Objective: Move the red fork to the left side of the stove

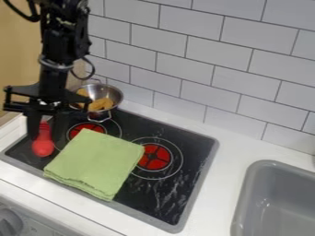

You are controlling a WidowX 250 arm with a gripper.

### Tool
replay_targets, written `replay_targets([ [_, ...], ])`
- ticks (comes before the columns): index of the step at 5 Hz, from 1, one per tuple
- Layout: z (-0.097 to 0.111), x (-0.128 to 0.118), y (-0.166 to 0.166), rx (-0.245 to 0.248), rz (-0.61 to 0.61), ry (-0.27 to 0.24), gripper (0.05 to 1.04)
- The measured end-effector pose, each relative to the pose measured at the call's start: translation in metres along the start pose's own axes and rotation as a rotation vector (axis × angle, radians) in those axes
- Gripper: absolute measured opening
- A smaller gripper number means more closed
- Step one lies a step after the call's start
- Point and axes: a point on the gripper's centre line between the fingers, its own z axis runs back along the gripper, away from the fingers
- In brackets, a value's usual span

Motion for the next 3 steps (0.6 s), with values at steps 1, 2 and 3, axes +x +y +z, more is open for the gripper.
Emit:
replay_targets([
  [1, -0.008, 0.010, 0.005, 0.021, -0.096, -0.035, 0.290],
  [2, -0.020, 0.015, 0.011, 0.016, -0.214, -0.090, 0.290],
  [3, -0.025, 0.019, 0.009, -0.004, -0.364, -0.140, 0.290],
])
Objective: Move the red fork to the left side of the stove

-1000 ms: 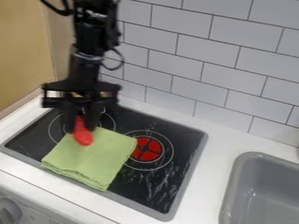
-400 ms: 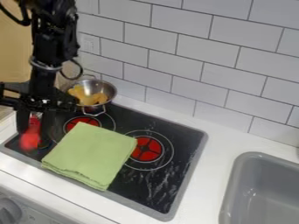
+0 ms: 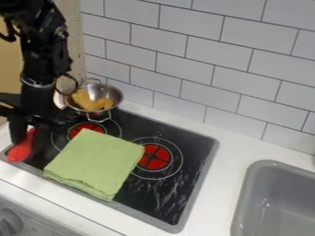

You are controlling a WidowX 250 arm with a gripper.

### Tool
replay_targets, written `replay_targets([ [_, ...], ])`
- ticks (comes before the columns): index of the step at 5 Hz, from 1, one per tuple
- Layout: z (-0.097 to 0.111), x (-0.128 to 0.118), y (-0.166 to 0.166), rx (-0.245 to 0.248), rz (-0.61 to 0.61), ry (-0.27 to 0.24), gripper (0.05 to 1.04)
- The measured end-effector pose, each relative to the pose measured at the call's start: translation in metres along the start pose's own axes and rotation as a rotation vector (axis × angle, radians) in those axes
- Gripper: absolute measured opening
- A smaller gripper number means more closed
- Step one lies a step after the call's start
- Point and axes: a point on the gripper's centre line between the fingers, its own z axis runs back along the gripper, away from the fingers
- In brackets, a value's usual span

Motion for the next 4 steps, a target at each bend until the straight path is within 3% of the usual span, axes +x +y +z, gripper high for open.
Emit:
replay_targets([
  [2, -0.0083, 0.0053, -0.0006, -0.074, -0.130, -0.080, 0.290],
  [3, -0.0084, 0.0061, -0.0024, -0.083, -0.161, -0.089, 0.355],
  [4, -0.0079, 0.0045, -0.0055, -0.103, -0.180, -0.080, 0.658],
])
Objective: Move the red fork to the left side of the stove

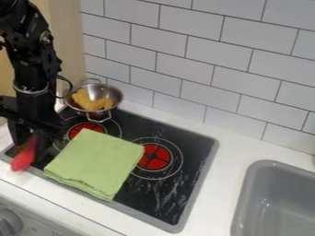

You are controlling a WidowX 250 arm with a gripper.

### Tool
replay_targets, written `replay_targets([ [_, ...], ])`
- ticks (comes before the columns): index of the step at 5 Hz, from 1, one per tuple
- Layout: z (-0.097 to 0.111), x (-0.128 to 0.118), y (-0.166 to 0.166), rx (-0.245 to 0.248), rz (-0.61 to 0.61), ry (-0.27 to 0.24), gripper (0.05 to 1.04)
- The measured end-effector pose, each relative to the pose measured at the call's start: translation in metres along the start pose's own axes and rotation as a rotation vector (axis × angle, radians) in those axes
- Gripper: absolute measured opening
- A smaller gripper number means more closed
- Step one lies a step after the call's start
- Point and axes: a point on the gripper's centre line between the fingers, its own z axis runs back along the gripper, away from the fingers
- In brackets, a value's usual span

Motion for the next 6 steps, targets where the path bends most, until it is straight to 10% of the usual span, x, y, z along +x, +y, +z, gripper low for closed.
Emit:
replay_targets([
  [1, 0.002, -0.003, -0.003, -0.021, -0.006, 0.017, 0.955],
  [2, 0.017, -0.005, 0.001, -0.007, 0.020, 0.001, 1.017],
  [4, 0.053, -0.011, -0.014, 0.033, 0.105, 0.015, 0.997],
  [6, 0.074, -0.010, -0.075, -0.033, 0.172, 0.014, 1.000],
])
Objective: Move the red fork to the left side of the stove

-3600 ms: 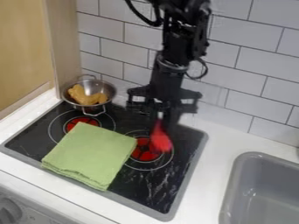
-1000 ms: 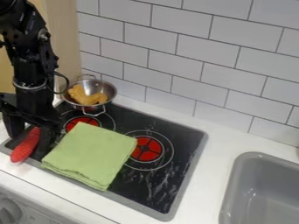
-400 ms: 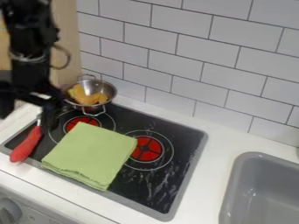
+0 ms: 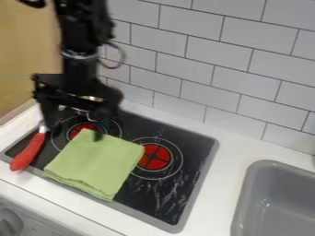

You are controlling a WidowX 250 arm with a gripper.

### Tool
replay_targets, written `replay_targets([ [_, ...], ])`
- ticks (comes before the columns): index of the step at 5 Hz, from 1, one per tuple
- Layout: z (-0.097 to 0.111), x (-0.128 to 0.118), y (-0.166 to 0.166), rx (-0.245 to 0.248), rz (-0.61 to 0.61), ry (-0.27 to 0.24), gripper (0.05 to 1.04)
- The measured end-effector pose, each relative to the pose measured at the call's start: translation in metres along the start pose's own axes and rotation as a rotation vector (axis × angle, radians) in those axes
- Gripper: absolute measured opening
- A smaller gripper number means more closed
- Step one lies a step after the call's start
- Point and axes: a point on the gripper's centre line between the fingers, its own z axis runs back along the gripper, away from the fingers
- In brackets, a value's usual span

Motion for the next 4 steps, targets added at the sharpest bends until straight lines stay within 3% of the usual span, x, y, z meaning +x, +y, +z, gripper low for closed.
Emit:
replay_targets([
  [1, 0.003, -0.014, -0.036, -0.018, -0.042, 0.000, 1.000],
  [2, 0.012, -0.025, -0.052, 0.001, -0.130, -0.011, 1.000],
  [3, 0.035, -0.026, -0.053, 0.008, -0.103, 0.004, 1.000],
  [4, 0.067, -0.035, -0.075, -0.034, -0.162, 0.004, 1.000],
])
